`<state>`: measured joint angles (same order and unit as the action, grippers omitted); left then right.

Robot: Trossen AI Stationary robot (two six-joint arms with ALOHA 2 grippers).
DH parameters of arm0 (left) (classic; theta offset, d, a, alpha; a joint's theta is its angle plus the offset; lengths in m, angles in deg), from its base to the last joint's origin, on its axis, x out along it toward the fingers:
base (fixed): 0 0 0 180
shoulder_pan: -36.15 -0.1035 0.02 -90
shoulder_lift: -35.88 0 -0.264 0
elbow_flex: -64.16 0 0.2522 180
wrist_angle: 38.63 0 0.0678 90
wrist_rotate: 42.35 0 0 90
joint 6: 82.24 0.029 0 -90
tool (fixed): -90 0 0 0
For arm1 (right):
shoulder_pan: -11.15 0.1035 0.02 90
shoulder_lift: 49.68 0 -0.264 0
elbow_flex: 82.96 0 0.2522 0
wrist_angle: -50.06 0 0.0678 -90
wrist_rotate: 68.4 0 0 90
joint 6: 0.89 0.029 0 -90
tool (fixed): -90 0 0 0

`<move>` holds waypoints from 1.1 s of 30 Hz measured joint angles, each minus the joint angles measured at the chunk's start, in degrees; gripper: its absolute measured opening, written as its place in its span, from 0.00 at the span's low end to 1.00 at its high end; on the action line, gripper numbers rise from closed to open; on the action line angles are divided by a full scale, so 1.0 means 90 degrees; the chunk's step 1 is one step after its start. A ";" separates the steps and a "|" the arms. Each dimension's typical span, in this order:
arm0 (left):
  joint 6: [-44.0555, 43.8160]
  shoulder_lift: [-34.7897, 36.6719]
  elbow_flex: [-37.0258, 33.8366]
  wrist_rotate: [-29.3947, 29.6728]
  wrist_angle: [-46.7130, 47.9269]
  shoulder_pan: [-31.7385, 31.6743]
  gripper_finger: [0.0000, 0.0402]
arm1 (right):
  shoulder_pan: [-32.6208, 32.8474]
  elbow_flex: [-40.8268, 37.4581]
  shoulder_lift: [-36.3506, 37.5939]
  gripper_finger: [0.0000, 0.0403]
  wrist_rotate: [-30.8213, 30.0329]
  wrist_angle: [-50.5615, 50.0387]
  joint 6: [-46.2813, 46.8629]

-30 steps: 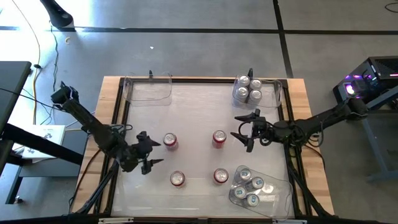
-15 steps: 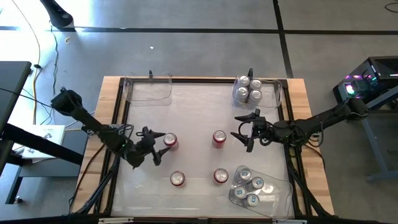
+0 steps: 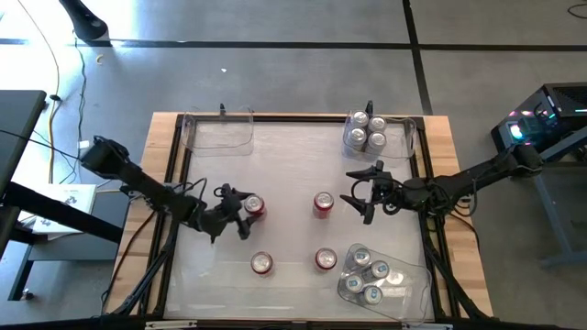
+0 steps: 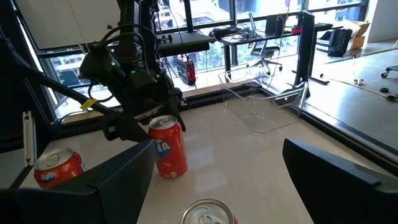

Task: Sort soda cans
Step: Put the red soda can into the top left transparent bin

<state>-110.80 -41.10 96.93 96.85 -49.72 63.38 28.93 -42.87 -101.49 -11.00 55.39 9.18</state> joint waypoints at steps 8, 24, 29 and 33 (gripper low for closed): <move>0.0339 -0.0186 0.0014 -0.0705 -0.0590 -0.0331 0.73 | 0.0000 0.0000 0.0000 0.86 0.0000 -0.0099 0.0046; 0.2993 0.1723 0.2459 -0.0772 0.2179 -0.1933 0.73 | 0.0000 0.0000 0.0002 0.86 -0.0002 -0.0104 0.0046; 0.3567 0.2382 0.2607 -0.2082 0.2488 -0.3825 0.73 | 0.0000 0.0000 0.0002 0.86 -0.0002 -0.0138 0.0046; 0.3578 0.2408 0.2560 -0.2987 0.2640 -0.5649 0.73 | 0.0000 0.0000 0.0000 0.86 -0.0002 -0.0143 0.0046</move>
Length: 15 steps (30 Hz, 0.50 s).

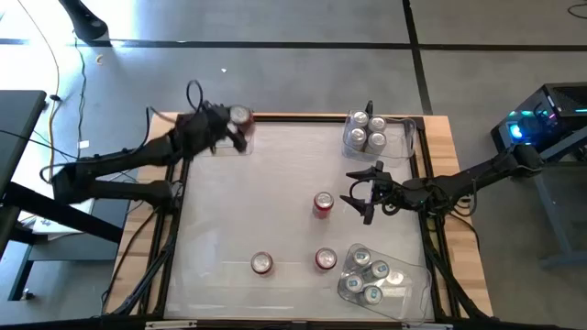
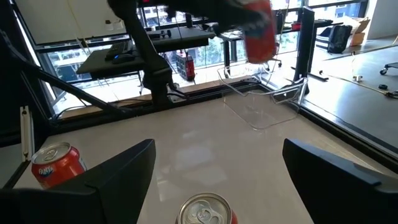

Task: Sort soda cans
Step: Put the red soda can into the top left transparent bin

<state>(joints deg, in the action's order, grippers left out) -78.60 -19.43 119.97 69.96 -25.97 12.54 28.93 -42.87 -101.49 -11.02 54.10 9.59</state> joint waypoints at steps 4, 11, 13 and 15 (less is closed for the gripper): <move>-0.0398 -0.0423 -0.0351 -0.1005 -0.0406 -0.1554 0.73 | -0.0007 0.0000 0.0002 0.86 0.0000 0.0001 0.0001; -0.1096 -0.1298 -0.1353 -0.2012 -0.2042 -0.2809 0.73 | -0.0011 0.0000 0.0001 0.86 -0.0007 -0.0006 0.0001; -0.1138 -0.1544 -0.1556 -0.2054 -0.2480 -0.2852 0.73 | -0.0017 0.0000 0.0002 0.86 -0.0087 -0.0010 0.0000; -0.1124 -0.1821 -0.1763 -0.1983 -0.2801 -0.2881 0.73 | -0.0017 0.0000 0.0002 0.86 -0.0185 -0.0036 0.0000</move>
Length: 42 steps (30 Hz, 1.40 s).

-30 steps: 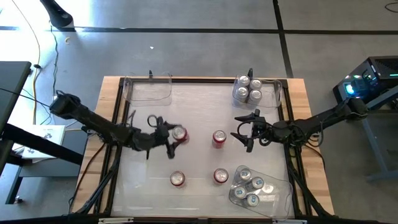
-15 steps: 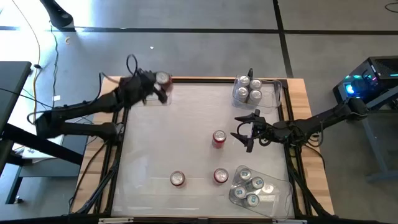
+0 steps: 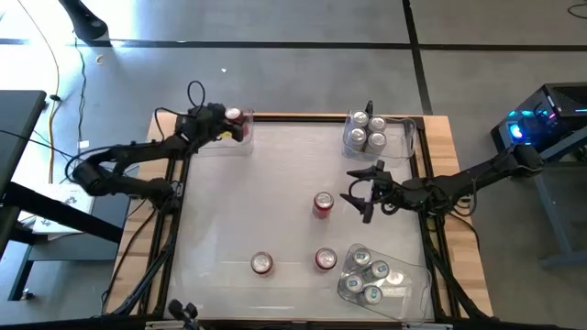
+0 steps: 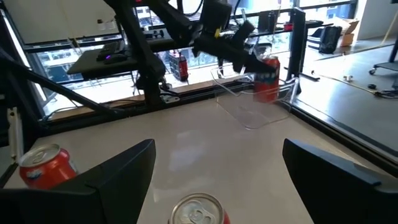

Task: Sort soda cans
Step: Put the red soda can into the top left transparent bin

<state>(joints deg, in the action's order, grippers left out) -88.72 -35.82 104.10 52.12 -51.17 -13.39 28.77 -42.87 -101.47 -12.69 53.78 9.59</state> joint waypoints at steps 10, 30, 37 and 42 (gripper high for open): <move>0.0107 -0.1343 -0.0083 0.0074 -0.1448 0.0003 0.73 | 0.0000 0.0000 -0.0002 0.86 -0.0133 -0.0016 0.0038; 0.0911 -0.1464 -0.0059 0.0234 -0.1376 0.0030 0.85 | -0.0002 0.0000 -0.0002 0.86 -0.0264 -0.0209 0.0335; 0.1148 -0.0664 -0.0066 0.0231 -0.0873 0.0030 0.85 | 0.0000 0.0000 -0.0002 0.86 -0.0264 -0.0219 0.0357; 0.1083 0.0242 -0.0066 0.0243 -0.0455 0.0259 0.85 | 0.0000 0.0000 -0.0002 0.86 -0.0266 -0.0219 0.0357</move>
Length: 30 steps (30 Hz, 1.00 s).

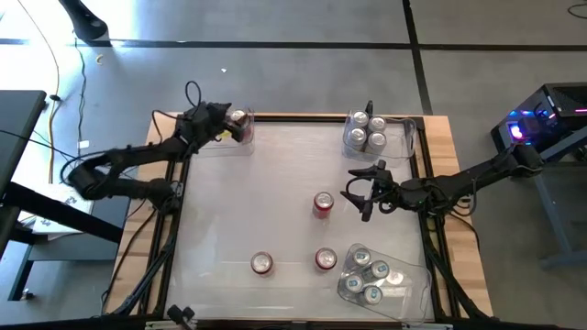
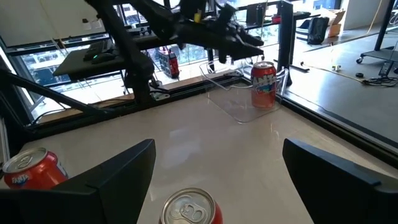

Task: Sort soda cans
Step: Put the red soda can into the top left transparent bin

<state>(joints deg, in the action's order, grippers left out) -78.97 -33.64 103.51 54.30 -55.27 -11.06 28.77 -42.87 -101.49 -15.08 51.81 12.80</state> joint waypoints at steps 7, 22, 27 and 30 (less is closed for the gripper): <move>-0.0503 0.1466 0.0000 -0.0486 0.1482 0.1590 0.84 | -0.0001 0.0000 0.0000 0.86 -0.0010 0.0000 0.0001; -0.0498 0.1728 0.0000 0.1625 0.1806 0.8212 0.84 | -0.0001 0.0000 0.0000 0.86 -0.0095 0.0001 0.0100; -0.1346 0.1555 0.0001 0.1573 0.1674 0.9331 0.84 | 0.0000 0.0001 0.0000 0.86 -0.0095 0.0002 0.0150; -0.1814 0.1352 0.0158 0.2317 0.1656 0.9968 0.84 | 0.0000 0.0001 0.0000 0.86 -0.0095 0.0002 0.0168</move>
<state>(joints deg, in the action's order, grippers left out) -95.30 -21.48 104.93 75.16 -40.36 78.65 28.77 -42.86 -101.49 -15.94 51.82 14.31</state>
